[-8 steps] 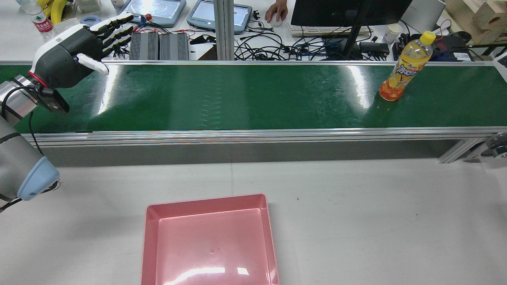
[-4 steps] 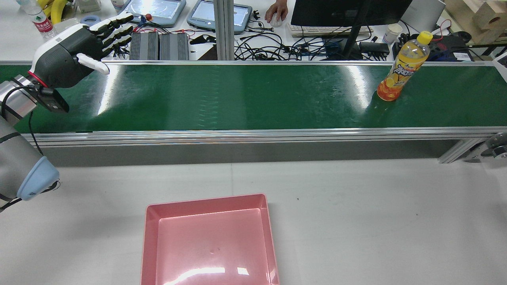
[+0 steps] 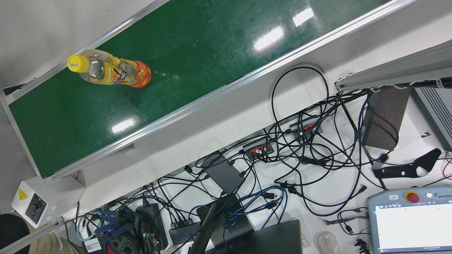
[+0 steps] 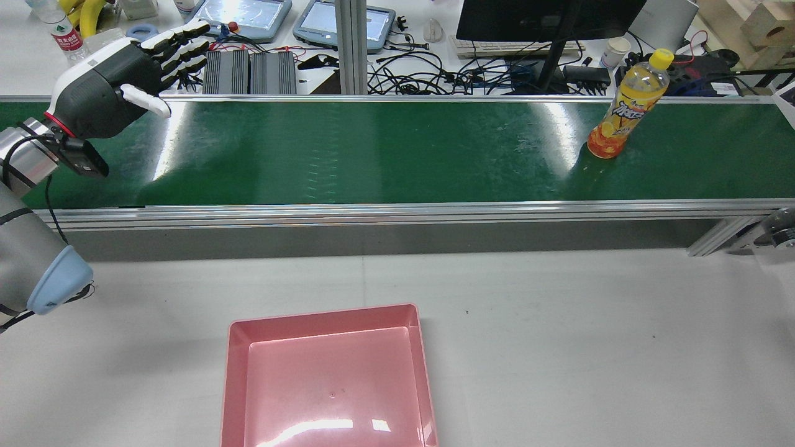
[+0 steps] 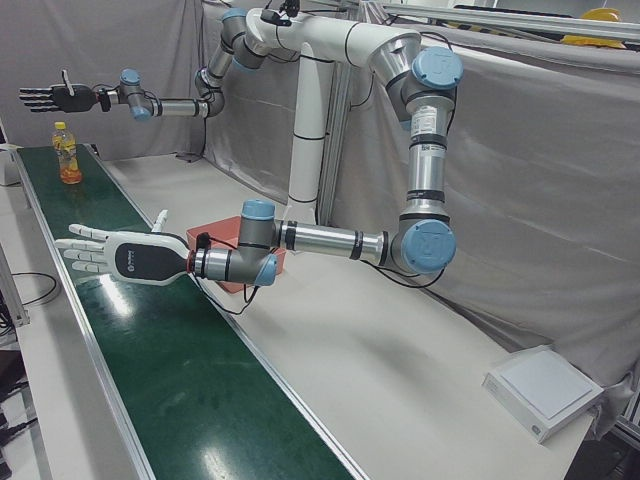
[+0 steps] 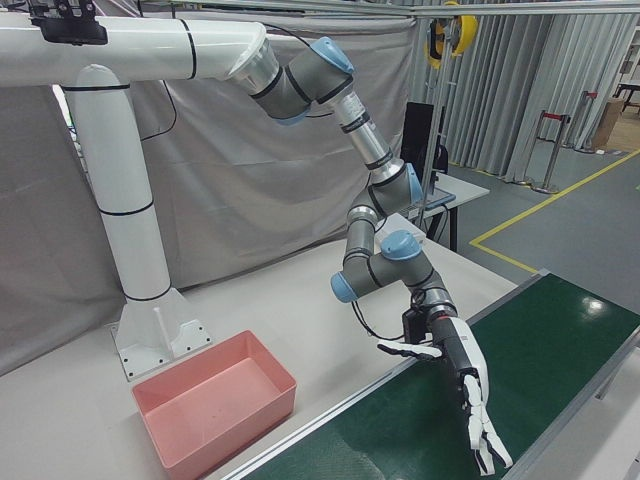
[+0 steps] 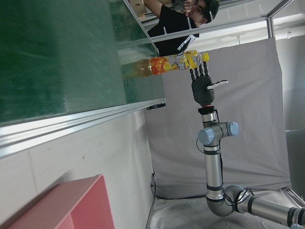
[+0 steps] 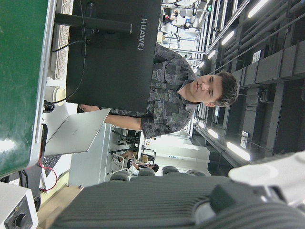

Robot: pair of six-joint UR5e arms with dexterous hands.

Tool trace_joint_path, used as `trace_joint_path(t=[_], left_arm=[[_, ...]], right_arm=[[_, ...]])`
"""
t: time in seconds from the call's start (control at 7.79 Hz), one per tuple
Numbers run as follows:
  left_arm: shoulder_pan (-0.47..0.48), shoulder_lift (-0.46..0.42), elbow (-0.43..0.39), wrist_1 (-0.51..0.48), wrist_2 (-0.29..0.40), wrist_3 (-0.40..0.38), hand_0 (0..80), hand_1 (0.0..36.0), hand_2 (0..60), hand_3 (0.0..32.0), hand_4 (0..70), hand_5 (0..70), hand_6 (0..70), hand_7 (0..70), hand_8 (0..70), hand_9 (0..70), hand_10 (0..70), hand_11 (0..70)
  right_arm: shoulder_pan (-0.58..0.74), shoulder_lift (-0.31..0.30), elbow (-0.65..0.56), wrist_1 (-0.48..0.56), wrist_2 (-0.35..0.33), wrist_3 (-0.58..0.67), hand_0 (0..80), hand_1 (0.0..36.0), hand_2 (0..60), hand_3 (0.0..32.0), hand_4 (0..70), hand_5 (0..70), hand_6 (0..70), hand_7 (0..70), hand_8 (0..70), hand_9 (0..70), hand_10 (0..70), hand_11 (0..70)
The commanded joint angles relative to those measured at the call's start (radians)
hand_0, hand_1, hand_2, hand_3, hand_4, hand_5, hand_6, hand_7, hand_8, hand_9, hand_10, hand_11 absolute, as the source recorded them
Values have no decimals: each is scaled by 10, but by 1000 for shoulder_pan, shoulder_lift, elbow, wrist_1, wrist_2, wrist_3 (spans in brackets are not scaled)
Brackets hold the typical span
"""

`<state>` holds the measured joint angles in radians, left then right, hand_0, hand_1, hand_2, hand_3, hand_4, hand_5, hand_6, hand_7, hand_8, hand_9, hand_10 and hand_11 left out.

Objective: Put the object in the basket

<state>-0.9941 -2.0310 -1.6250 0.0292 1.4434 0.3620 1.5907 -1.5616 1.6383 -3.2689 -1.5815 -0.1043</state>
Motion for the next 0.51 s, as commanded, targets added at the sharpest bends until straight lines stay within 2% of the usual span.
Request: trace_joint_path(t=[0.0,0.39], left_arm=[[0,-2,-1,0,0,0,530,56,0,28,135,104,0,0,61,66,51,86],[0,-2,-1,0,0,-2,529,55,0,34,135,104,0,0,59,64,51,86]], right_arm=[[0,0,-1,0,0,0,0,0,0,0,0,0,0,0,0,0,0,0],[0,0,0,0,0,0,0,0,0,0,0,0,0,0,0,0,0,0]])
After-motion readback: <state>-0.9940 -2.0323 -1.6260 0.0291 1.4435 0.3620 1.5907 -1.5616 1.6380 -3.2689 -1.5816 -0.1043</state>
